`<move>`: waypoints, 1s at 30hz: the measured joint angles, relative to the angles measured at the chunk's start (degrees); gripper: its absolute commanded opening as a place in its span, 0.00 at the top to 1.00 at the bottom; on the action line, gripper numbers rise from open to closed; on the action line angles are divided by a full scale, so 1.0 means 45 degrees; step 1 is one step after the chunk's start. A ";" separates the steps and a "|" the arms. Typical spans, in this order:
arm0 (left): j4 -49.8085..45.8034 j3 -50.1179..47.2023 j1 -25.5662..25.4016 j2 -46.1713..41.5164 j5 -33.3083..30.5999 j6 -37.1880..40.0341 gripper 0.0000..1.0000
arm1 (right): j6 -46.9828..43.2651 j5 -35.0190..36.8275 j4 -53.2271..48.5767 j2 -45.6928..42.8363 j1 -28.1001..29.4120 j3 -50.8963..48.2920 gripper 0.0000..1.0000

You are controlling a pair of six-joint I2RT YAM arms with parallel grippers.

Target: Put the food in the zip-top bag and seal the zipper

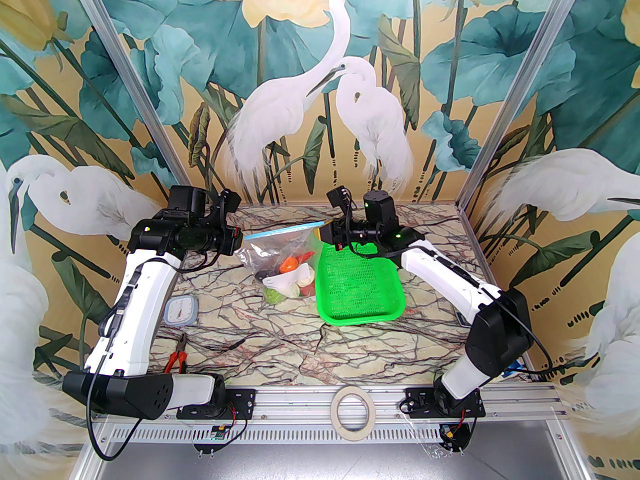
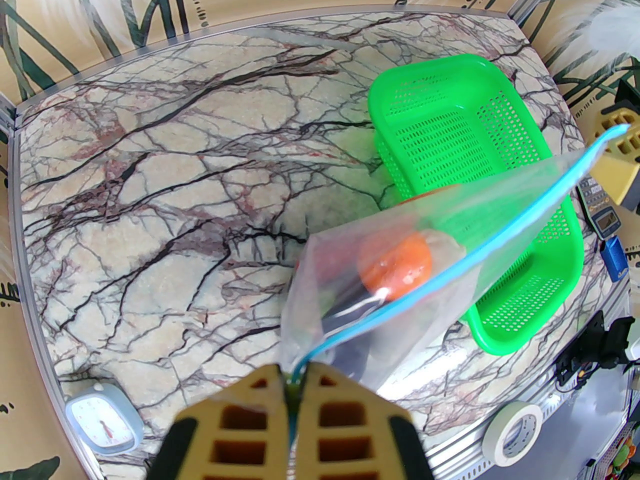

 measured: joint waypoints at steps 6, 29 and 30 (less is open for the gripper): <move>0.0005 -0.0073 0.0068 -0.0019 -0.0053 -0.0102 1.00 | 0.0005 0.0005 0.0029 0.0000 0.0000 0.0000 1.00; 0.4235 -0.5017 0.0267 -0.4634 -0.0262 -0.2579 1.00 | 0.0170 0.0670 -0.0539 0.0000 0.1209 0.0714 1.00; 0.4245 -0.5071 0.0248 -0.4911 -0.0296 -0.2662 1.00 | 0.0146 0.0704 -0.0588 -0.0019 0.1331 0.0758 1.00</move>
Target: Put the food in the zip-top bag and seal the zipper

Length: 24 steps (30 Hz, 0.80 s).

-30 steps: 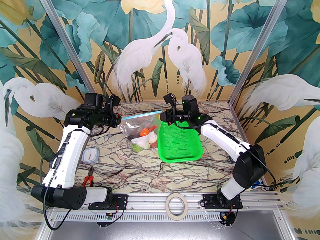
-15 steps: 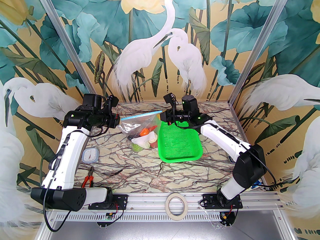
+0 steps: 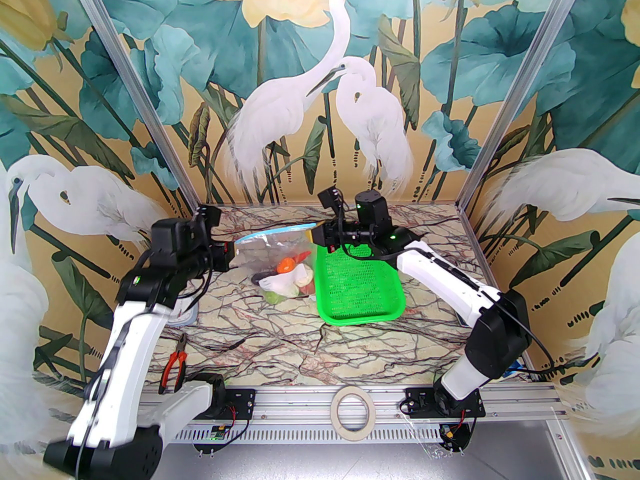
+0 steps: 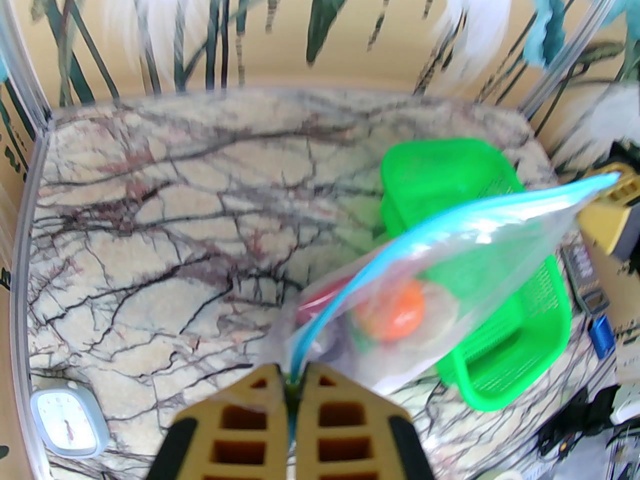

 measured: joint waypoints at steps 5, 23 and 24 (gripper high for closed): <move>-0.0457 0.0214 -0.0087 -0.1379 -0.0117 -0.0340 1.00 | -0.0019 0.0243 -0.0942 -0.0656 0.0733 0.0010 1.00; -0.0384 -0.0296 -0.0087 0.1263 0.0491 -0.1093 1.00 | 0.0704 -0.0063 -0.4177 0.2555 0.0063 0.2730 1.00; 0.0126 -0.0374 -0.0087 0.2113 0.0491 -0.1093 1.00 | 0.0704 -0.0039 -0.4265 0.3113 -0.0199 0.2948 1.00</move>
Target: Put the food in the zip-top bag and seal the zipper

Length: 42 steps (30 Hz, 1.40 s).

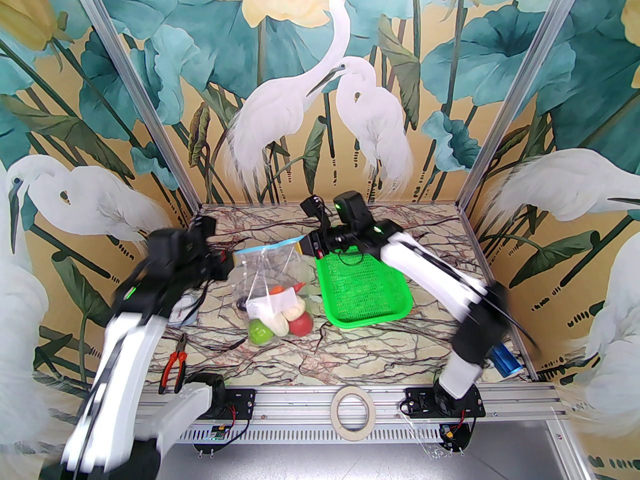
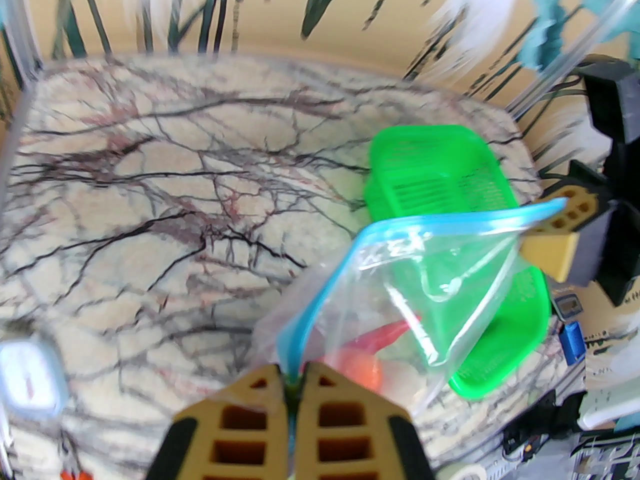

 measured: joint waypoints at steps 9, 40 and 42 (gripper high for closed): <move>0.3381 0.0155 0.0151 0.5197 0.0000 0.0000 1.00 | 0.0233 0.0277 0.0277 0.2273 -0.1384 0.1350 0.99; 0.7592 0.0665 0.0146 0.9632 -0.0962 -0.1200 0.90 | 0.1642 0.6057 0.6037 -0.3725 -0.2419 -0.4891 0.36; 0.7810 0.0563 0.0146 0.9282 -0.0986 -0.1200 0.88 | 0.1477 0.6936 0.5595 -0.4507 -0.2511 -0.5192 0.36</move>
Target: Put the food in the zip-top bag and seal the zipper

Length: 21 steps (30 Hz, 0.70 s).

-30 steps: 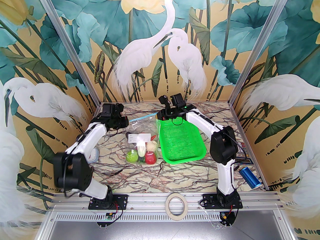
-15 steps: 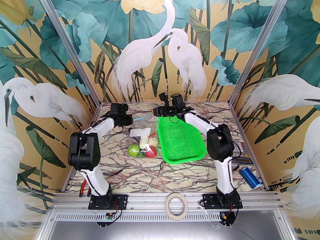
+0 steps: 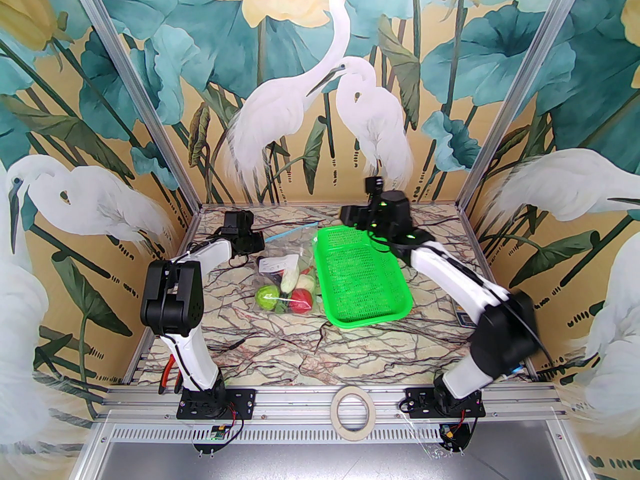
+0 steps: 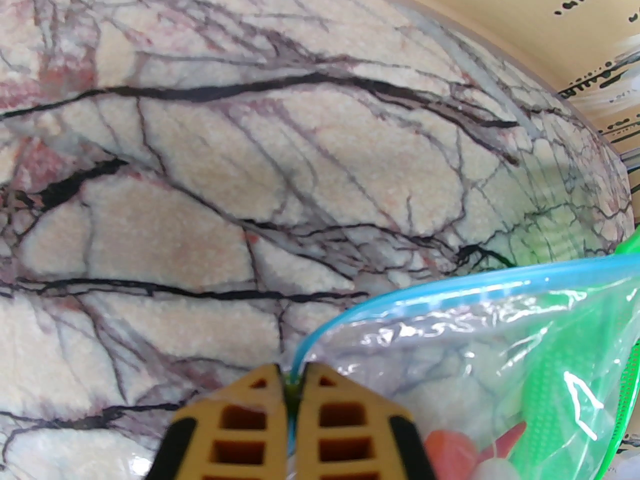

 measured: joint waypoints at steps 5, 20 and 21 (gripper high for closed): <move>0.0175 0.0209 -0.0015 -0.1656 0.0087 0.0015 0.83 | -0.0291 0.1744 -0.1729 -0.0704 -0.0330 -0.0495 0.35; 0.0670 -0.0568 -0.0767 -0.3439 0.0306 0.0092 0.70 | -0.0355 0.2807 -0.3959 -0.0753 -0.1622 -0.3011 0.27; 0.0690 -0.0597 -0.0767 -0.3254 0.0389 0.0053 0.70 | -0.0355 0.2798 -0.3954 -0.0763 -0.1681 -0.3070 0.27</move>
